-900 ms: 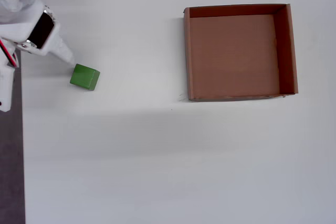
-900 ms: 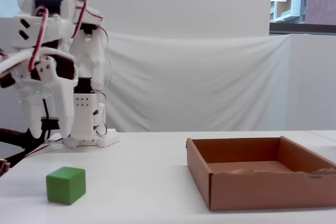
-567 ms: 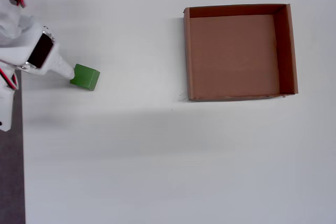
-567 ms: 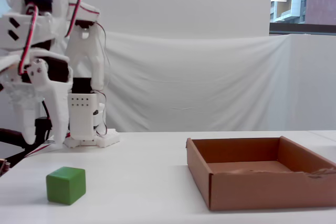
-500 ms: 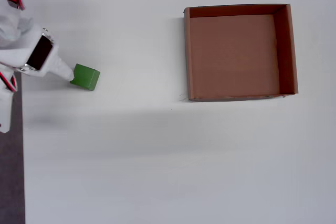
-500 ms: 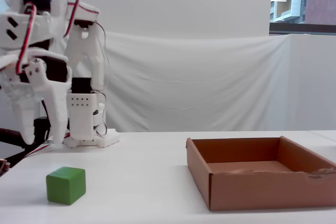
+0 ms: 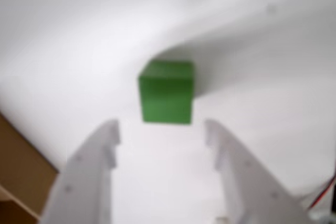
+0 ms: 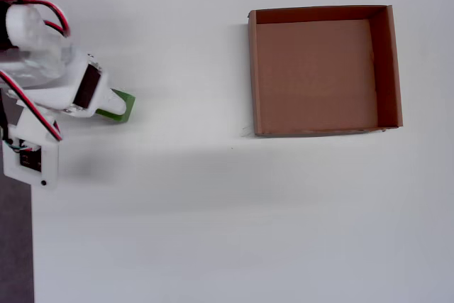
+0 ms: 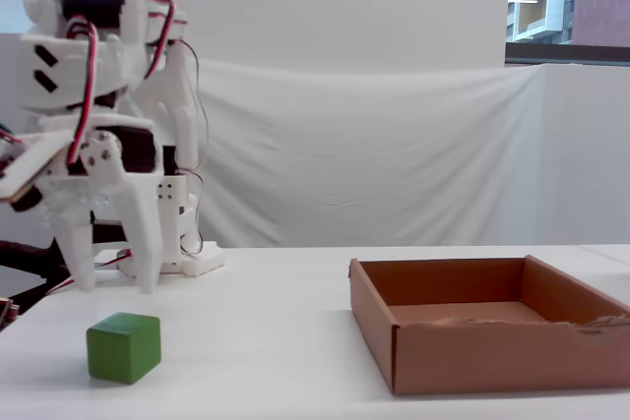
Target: Grasp a green cube and put it in a box.
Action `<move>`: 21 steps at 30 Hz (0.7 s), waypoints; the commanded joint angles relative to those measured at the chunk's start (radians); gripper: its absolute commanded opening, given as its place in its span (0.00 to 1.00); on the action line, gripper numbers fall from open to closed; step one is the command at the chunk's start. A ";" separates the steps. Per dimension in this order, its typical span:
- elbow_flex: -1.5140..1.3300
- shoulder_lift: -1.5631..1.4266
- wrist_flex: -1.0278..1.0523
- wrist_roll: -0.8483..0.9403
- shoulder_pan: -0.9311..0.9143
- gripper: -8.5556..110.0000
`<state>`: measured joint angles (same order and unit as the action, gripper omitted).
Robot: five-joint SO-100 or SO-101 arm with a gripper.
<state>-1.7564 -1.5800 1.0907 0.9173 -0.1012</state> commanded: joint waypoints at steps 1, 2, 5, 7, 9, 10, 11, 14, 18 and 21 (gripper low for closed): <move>0.072 0.023 -0.018 -0.003 -0.015 0.27; 0.087 0.044 -0.014 -0.003 -0.021 0.27; 0.135 0.100 -0.011 -0.005 -0.028 0.27; 0.164 0.126 -0.011 -0.009 -0.028 0.27; 0.187 0.141 -0.006 -0.014 -0.021 0.27; 0.196 0.147 -0.003 -0.017 -0.017 0.27; 0.202 0.150 0.000 -0.018 -0.011 0.27; 0.206 0.152 0.012 -0.020 0.012 0.27; 0.186 0.141 0.025 -0.025 0.046 0.27; 0.169 0.144 0.023 -0.026 0.061 0.27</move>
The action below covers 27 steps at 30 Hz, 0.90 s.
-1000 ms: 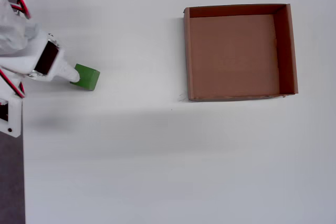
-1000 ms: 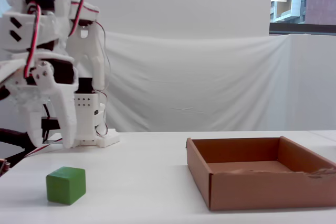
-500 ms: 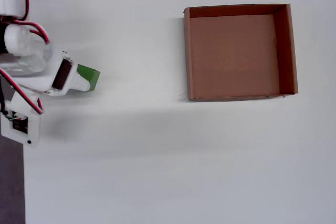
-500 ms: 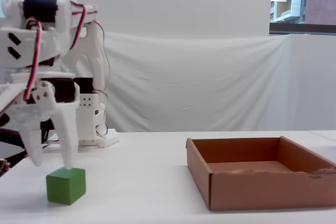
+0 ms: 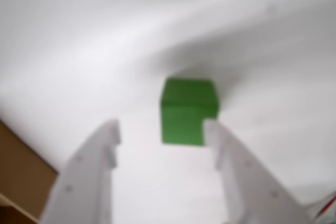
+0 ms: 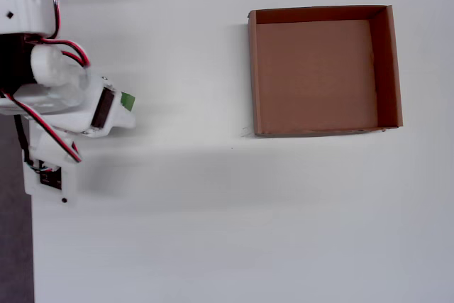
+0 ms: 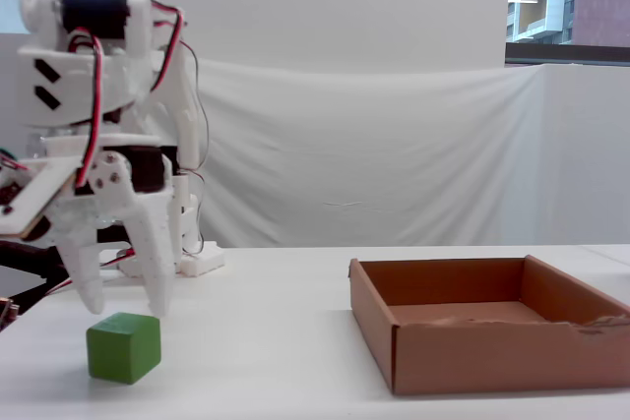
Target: Grasp a green cube and put it in a box.
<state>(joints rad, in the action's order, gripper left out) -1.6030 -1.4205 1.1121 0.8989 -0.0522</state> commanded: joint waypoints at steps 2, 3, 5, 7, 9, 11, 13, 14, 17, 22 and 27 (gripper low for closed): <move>0.012 -0.009 0.000 -0.008 0.015 0.27; 0.012 -0.003 0.000 -0.008 0.015 0.27; 0.012 0.006 -0.003 -0.008 0.009 0.27; 0.008 0.009 -0.003 -0.008 -0.002 0.27; -0.005 0.008 -0.006 -0.008 -0.015 0.27; -0.023 0.005 -0.017 -0.008 -0.023 0.27; -0.038 0.003 -0.020 -0.008 -0.026 0.27; -0.044 0.003 -0.020 -0.008 -0.028 0.27; -0.060 0.002 -0.032 -0.008 -0.032 0.27; -0.069 0.009 -0.041 -0.008 -0.031 0.27; -0.069 0.028 -0.040 -0.008 -0.028 0.27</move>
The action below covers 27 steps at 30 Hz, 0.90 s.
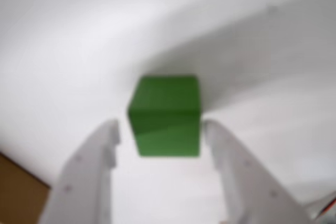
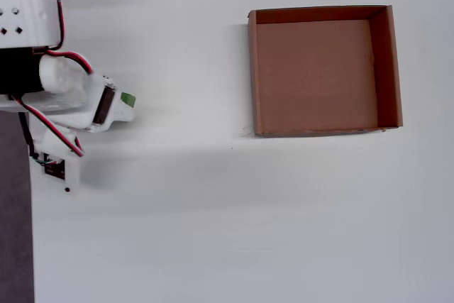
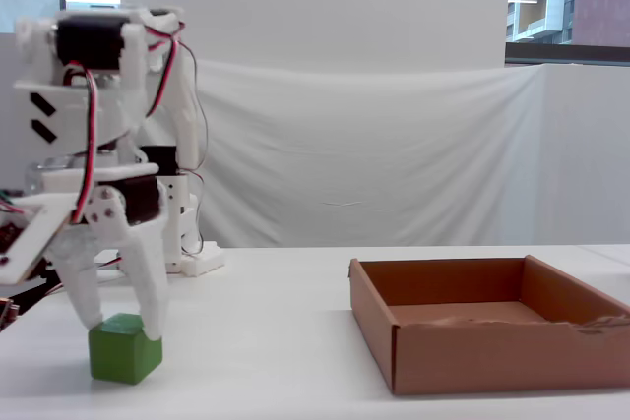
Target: Grasp a green cube and put it in a box.
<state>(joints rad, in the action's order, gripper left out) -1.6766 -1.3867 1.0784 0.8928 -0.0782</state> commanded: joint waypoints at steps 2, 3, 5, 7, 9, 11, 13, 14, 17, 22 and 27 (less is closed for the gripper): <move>0.005 0.002 -0.006 -0.002 -0.003 0.27; 0.006 0.006 -0.008 -0.002 -0.003 0.27; 0.009 0.014 -0.012 -0.002 -0.003 0.27; 0.009 0.020 -0.018 -0.002 -0.003 0.27; 0.012 0.028 -0.029 -0.002 -0.003 0.27; 0.018 0.038 -0.032 -0.002 -0.003 0.27; 0.028 0.049 -0.034 -0.002 -0.005 0.25; 0.034 0.052 -0.034 -0.002 -0.006 0.24; 0.037 0.054 -0.043 -0.002 -0.006 0.18; 0.037 0.044 -0.041 -0.002 0.003 0.15; 0.037 0.031 -0.021 -0.003 0.014 0.15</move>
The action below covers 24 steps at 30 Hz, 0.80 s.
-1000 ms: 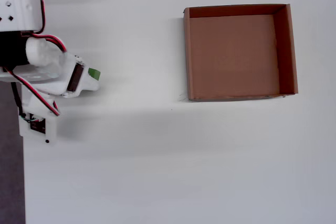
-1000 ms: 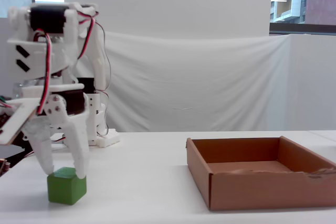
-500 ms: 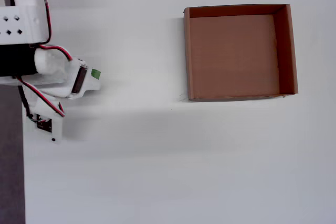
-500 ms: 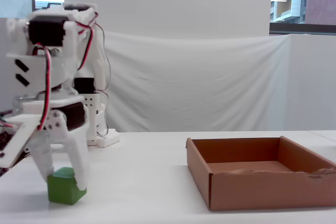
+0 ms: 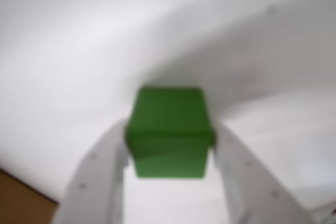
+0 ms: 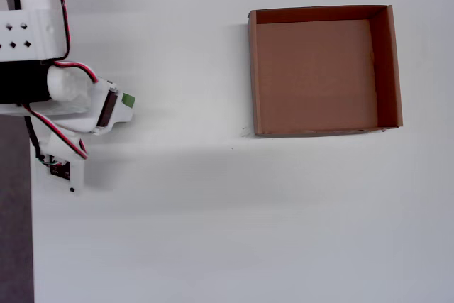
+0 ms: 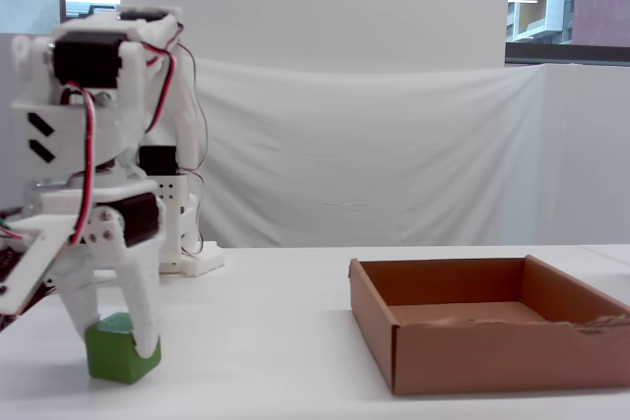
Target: Grasp a green cube and put it in a box.
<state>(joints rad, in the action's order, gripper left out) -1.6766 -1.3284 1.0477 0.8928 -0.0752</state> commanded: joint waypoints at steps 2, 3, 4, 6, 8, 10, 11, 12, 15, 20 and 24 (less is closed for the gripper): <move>0.038 -0.048 0.032 -0.003 0.018 0.15; 0.041 -0.060 0.051 -0.005 0.026 0.15; 0.046 -0.075 0.071 -0.011 0.034 0.15; 0.048 -0.110 0.101 -0.025 0.057 0.15; 0.049 -0.147 0.130 -0.038 0.081 0.15; 0.048 -0.186 0.150 -0.046 0.106 0.15; 0.046 -0.204 0.156 -0.048 0.118 0.15; 0.044 -0.224 0.164 -0.049 0.129 0.15; 0.040 -0.282 0.181 -0.052 0.158 0.15; 0.034 -0.359 0.206 -0.077 0.229 0.15; 0.101 -0.364 0.256 -0.114 0.301 0.15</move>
<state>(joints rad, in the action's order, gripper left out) -1.6705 -1.6414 1.2855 0.7931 0.1917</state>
